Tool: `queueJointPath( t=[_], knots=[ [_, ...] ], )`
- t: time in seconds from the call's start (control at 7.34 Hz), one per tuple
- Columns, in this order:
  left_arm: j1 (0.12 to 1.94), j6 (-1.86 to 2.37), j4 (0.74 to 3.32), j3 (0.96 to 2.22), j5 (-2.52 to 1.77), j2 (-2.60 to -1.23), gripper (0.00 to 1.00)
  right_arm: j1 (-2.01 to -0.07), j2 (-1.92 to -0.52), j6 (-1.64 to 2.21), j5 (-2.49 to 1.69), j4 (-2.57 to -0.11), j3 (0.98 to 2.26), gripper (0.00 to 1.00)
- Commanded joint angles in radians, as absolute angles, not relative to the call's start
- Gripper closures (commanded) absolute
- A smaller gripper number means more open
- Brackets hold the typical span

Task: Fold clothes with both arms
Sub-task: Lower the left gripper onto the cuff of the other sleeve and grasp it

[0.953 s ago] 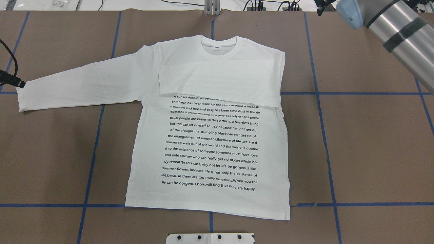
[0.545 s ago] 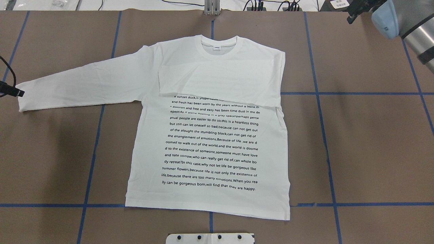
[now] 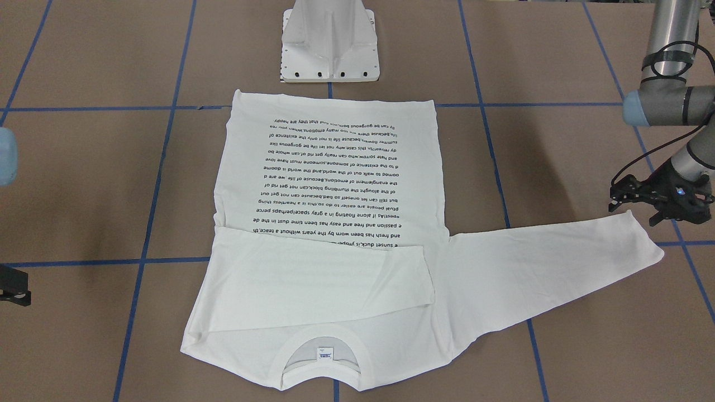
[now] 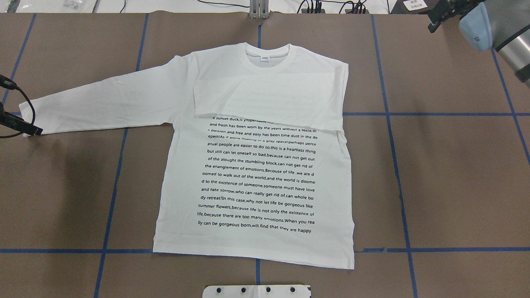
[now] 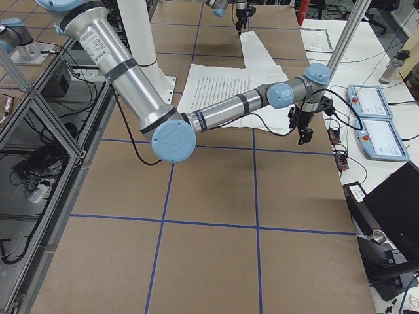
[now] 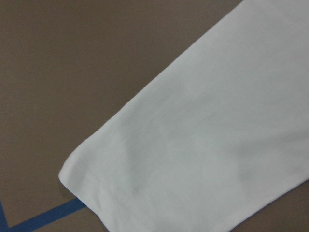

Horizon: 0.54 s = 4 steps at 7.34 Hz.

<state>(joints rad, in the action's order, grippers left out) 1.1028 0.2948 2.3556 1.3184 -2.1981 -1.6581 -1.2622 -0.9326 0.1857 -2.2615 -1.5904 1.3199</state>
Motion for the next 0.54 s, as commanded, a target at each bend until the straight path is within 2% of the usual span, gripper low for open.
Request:
queueJointPath(
  t=[0.0,0.27,0.41],
  knots=[
    [1.095,0.293,2.356,1.318,-2.165,-1.641,0.15,-1.261,-0.934,0.186,-2.260,-1.588,1.319,0.00],
    [1.095,0.291,2.356,1.321,-2.163,-1.640,0.46,-1.261,-0.933,0.187,-2.261,-1.586,1.321,0.00],
    [1.095,0.290,2.355,1.319,-2.163,-1.640,0.48,-1.259,-0.931,0.187,-2.261,-1.586,1.321,0.00]
  ],
)
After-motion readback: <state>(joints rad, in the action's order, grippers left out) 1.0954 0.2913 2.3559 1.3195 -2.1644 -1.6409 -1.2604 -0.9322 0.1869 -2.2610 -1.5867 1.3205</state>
